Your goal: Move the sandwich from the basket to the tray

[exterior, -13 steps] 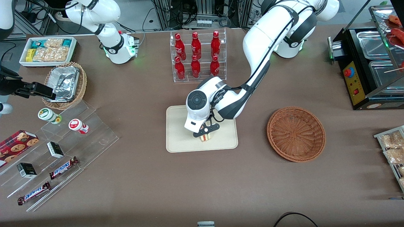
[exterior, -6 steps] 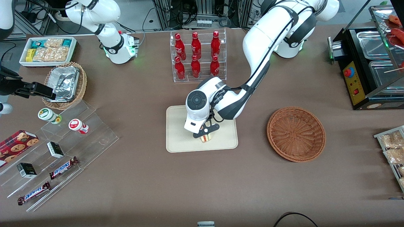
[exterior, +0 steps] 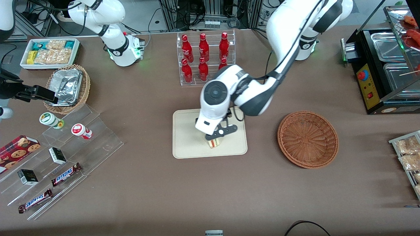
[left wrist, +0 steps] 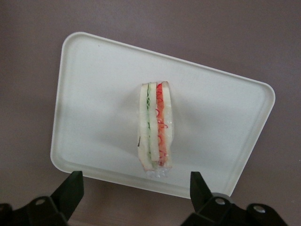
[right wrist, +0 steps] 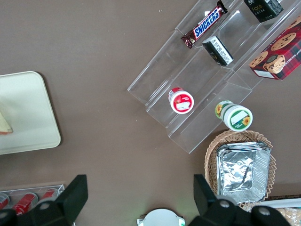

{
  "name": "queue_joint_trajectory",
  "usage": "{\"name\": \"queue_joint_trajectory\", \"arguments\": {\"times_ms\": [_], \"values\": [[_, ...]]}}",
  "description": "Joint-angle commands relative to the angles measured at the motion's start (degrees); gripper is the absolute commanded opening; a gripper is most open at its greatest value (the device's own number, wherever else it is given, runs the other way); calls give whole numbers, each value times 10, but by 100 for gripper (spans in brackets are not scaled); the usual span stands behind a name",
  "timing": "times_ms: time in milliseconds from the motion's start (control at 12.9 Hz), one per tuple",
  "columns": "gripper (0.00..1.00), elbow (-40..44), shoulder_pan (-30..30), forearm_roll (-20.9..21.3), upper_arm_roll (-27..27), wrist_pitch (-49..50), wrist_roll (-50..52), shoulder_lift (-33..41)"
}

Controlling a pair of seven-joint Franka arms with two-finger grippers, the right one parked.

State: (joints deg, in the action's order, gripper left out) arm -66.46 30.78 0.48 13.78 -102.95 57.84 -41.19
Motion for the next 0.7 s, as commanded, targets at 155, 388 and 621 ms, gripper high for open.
{"name": "queue_joint_trajectory", "arguments": {"times_ms": [155, 388, 621], "values": [[100, -16, -86, -17, 1, 85, -213, 53], [100, -79, -142, -15, -2, 108, -273, 120], [100, -165, -176, 23, -2, 101, -319, 192]]}}
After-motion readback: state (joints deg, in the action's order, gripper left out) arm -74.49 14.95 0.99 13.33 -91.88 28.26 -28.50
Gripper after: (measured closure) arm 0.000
